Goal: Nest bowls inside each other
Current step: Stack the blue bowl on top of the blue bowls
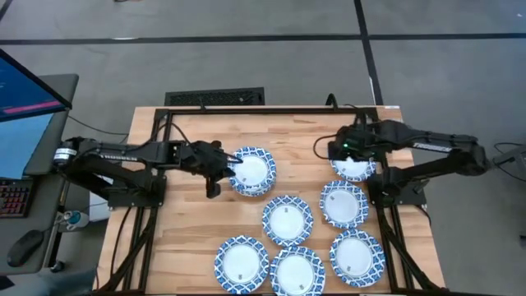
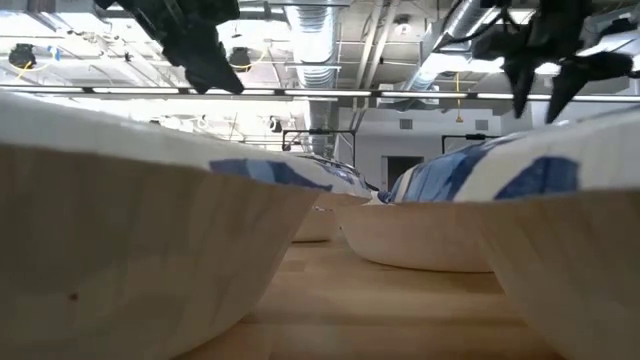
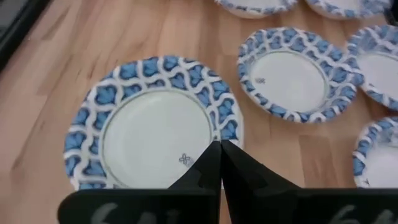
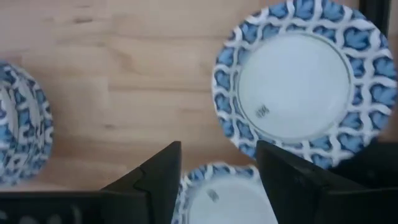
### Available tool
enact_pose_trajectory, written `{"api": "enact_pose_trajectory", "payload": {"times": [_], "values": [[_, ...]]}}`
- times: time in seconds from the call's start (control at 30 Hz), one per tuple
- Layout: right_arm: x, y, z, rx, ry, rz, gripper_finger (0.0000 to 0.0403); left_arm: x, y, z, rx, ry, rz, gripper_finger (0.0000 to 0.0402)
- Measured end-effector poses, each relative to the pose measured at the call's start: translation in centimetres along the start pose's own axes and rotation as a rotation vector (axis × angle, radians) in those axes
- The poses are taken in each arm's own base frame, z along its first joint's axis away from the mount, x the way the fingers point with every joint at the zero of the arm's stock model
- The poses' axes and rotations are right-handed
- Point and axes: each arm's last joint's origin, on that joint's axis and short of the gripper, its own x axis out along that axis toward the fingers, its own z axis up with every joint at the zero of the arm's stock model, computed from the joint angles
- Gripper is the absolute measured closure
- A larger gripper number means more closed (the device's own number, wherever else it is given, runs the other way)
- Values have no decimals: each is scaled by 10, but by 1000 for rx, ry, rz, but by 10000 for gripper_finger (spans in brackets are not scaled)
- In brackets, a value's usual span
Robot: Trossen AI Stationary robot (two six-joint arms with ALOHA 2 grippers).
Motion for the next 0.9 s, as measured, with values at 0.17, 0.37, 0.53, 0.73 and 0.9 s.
{"api": "enact_pose_trajectory", "payload": {"times": [0.17, 0.37, 0.53, 0.73, 0.9], "values": [[17, 7, 8, 38, -39, -37, 165, -2, 9, 4, 49, -8, -20, 401], [37, 2, 18, 108, -6, -106, 163, -4, 21, 6, 104, -25, -59, 401], [58, 8, 24, 116, 19, -136, 162, -5, 32, 5, 145, -18, -56, 401], [89, 22, 26, 105, 54, -198, 162, -7, 51, -2, 158, 43, -3, 401], [110, 30, 28, 179, 70, -258, 162, -11, 65, -1, 232, 6, -25, 401]]}}
